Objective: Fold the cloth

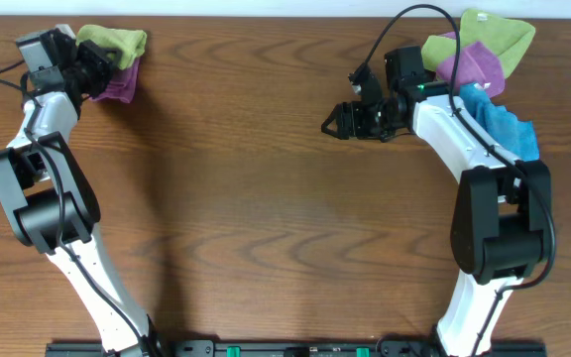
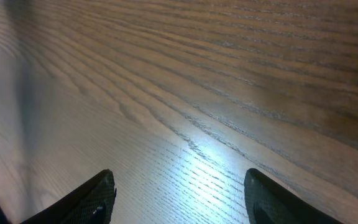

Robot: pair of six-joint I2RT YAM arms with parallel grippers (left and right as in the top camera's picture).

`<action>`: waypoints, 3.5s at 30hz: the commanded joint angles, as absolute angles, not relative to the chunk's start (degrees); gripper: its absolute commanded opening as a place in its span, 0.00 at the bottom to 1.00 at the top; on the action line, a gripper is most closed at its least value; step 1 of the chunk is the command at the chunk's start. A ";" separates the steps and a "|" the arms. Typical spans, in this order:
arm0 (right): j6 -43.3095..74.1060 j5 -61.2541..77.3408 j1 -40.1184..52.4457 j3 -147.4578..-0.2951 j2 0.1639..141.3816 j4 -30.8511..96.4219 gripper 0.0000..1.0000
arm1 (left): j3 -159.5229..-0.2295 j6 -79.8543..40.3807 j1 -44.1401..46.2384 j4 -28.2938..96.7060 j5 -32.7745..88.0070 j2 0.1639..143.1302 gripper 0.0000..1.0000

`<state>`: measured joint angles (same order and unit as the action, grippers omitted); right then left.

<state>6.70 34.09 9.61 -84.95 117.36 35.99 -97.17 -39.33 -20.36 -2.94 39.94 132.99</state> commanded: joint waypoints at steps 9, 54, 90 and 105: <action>6.37 34.57 9.82 -84.77 116.44 35.99 0.68 | -98.78 -37.71 -24.47 6.00 43.13 132.94 0.93; 3.99 -5.74 -14.20 -78.76 103.07 37.69 0.65 | -98.72 -5.30 13.56 43.51 18.59 117.71 0.95; 3.09 -5.69 -11.38 -79.26 116.60 20.75 0.47 | -98.72 -5.32 14.28 43.24 17.12 119.26 0.95; 3.11 -8.64 -11.92 -79.26 116.84 22.44 0.20 | -98.72 -5.28 14.28 43.24 15.94 119.26 0.95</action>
